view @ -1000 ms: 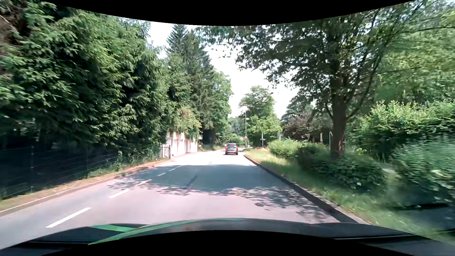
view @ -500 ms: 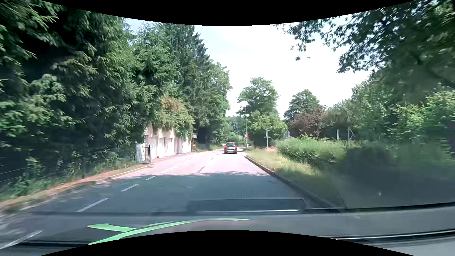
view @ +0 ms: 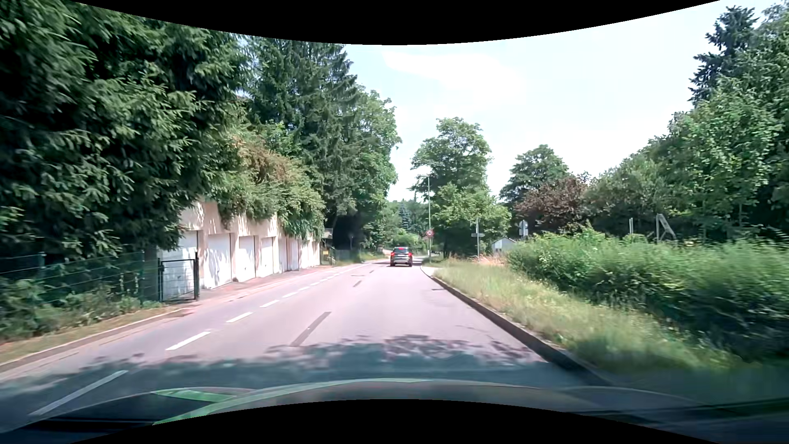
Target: Follow the waypoints while adhering to traffic rules and regulations
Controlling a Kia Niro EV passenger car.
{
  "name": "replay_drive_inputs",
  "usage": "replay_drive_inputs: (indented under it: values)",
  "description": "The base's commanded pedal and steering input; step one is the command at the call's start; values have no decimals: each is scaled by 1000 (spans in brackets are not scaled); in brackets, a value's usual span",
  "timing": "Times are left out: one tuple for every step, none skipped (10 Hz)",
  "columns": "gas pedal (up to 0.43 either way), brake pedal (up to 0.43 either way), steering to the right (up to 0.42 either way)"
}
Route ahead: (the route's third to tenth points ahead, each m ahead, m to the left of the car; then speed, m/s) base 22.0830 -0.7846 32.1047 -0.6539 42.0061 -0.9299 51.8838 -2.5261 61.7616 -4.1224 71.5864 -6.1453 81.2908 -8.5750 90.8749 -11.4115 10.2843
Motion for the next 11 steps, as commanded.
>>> replay_drive_inputs:
  values:
    - [0, 104, 5]
    - [0, 104, 4]
    - [0, 110, 4]
    - [0, 116, 4]
    - [0, 122, 4]
    - [0, 140, 4]
    - [0, 146, 4]
    - [0, 152, 4]
    - [0, 159, 4]
    - [0, 171, 4]
    - [0, 189, 4]
